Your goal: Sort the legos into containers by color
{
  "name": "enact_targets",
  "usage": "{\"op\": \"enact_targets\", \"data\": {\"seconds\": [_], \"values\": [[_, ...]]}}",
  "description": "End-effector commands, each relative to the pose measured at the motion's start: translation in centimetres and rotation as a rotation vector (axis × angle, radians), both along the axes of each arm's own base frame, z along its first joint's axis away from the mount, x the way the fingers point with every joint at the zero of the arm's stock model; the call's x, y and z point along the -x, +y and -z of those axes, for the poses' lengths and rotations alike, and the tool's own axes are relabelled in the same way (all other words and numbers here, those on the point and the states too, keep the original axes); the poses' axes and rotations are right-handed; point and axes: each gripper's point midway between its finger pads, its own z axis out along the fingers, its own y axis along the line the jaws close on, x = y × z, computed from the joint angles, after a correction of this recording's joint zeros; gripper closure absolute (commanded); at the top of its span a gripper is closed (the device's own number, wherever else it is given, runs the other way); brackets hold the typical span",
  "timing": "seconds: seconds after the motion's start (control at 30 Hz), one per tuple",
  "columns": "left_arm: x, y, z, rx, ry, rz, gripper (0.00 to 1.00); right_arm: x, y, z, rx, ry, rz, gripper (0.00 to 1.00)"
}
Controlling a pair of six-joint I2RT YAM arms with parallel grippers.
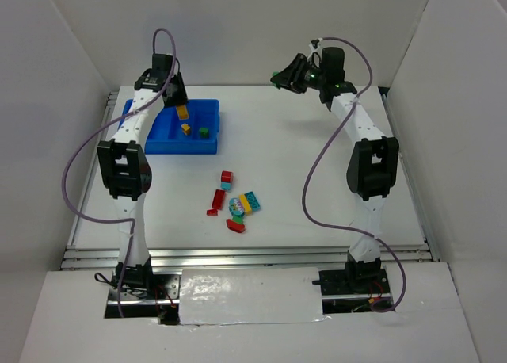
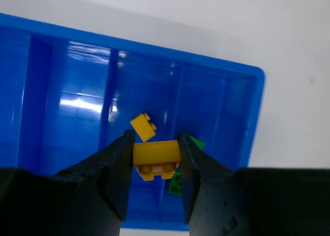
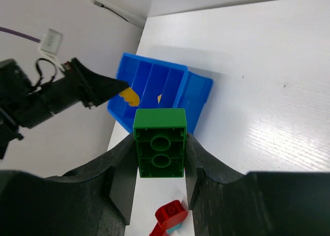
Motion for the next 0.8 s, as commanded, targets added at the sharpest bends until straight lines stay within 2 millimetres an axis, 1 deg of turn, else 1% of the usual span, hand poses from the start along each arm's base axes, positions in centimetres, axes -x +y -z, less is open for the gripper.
{"op": "enact_targets", "data": {"seconds": [0.0,0.03,0.07,0.1,0.13,0.17,0.2,0.23,0.27,0.3,0.33,0.37,0.4,0.47,0.5,0.53,0.57,0.6,0.63,0.67,0.7,0.73,0.77], "values": [[-1.0,1.9,-1.2,-0.076,-0.011,-0.083,0.99,0.2,-0.7,-5.4,-0.032,-0.087,0.032,1.0],[-1.2,2.0,-0.8,-0.082,-0.002,-0.087,0.85,0.4,-0.4,-6.1,-0.044,-0.099,0.017,1.0],[-1.0,2.1,-0.4,-0.086,0.009,-0.092,0.78,0.4,-0.3,-6.4,-0.049,-0.104,0.011,1.0],[-1.0,2.2,-0.2,-0.086,0.006,-0.101,0.74,0.6,0.0,-7.1,-0.059,-0.118,0.0,1.0],[-0.8,2.1,0.9,-0.081,0.026,-0.092,0.61,0.8,0.3,-7.6,-0.062,-0.131,-0.009,1.0],[-1.0,1.9,1.0,-0.075,0.017,-0.089,0.51,1.2,1.1,-8.0,-0.055,-0.145,-0.024,1.0],[-1.0,1.9,1.6,-0.071,0.029,-0.091,0.37,1.3,1.4,-8.3,-0.049,-0.158,-0.032,1.0],[-1.2,1.9,1.2,-0.066,0.022,-0.094,0.15,1.5,2.0,-8.7,-0.045,-0.174,-0.039,1.0],[-1.4,2.0,0.9,-0.063,0.017,-0.102,0.05,1.7,2.5,-8.9,-0.043,-0.182,-0.048,1.0],[-1.1,2.2,0.9,-0.065,0.033,-0.11,0.01,2.2,4.0,-8.8,-0.048,-0.178,-0.071,1.0],[-1.3,2.3,-0.2,-0.061,0.013,-0.115,0.0,2.6,4.9,-8.3,-0.05,-0.166,-0.089,1.0],[-1.1,2.3,-0.8,-0.054,0.01,-0.13,0.0,3.0,6.0,-7.6,-0.044,-0.15,-0.102,1.0],[-0.2,2.6,-1.7,-0.054,0.019,-0.146,0.0,3.9,8.1,-6.4,-0.037,-0.125,-0.138,1.0],[1.1,3.3,-2.4,-0.053,0.035,-0.206,0.0,4.7,10.4,-4.5,-0.02,-0.082,-0.156,1.0],[2.3,3.8,-3.2,-0.058,0.044,-0.241,0.01,5.8,12.4,-3.9,-0.014,-0.067,-0.18,1.0],[3.9,4.7,-3.1,-0.061,0.086,-0.303,0.01,5.8,13.2,-3.0,-0.004,-0.049,-0.171,1.0],[4.9,5.3,-3.3,-0.062,0.103,-0.341,0.01,6.0,14.0,-2.6,0.002,-0.04,-0.17,1.0],[6.5,5.8,-4.0,-0.064,0.119,-0.374,0.0,6.0,14.8,-2.9,0.005,-0.044,-0.161,0.99],[8.0,6.4,-4.1,-0.068,0.148,-0.401,0.01,6.7,16.4,-2.8,0.012,-0.043,-0.168,0.99],[9.1,6.9,-4.3,-0.061,0.157,-0.44,0.01,6.4,16.9,-1.5,0.031,-0.016,-0.153,0.99],[10.9,7.1,-5.0,-0.057,0.165,-0.457,0.0,5.5,17.1,-2.2,0.042,-0.034,-0.093,0.99],[12.0,7.5,-5.2,-0.048,0.17,-0.477,0.01,5.4,17.7,-2.0,0.053,-0.025,-0.069,0.97],[12.9,7.4,-5.1,-0.039,0.177,-0.474,0.01,4.9,18.0,-0.4,0.068,0.016,-0.038,0.96]]}}
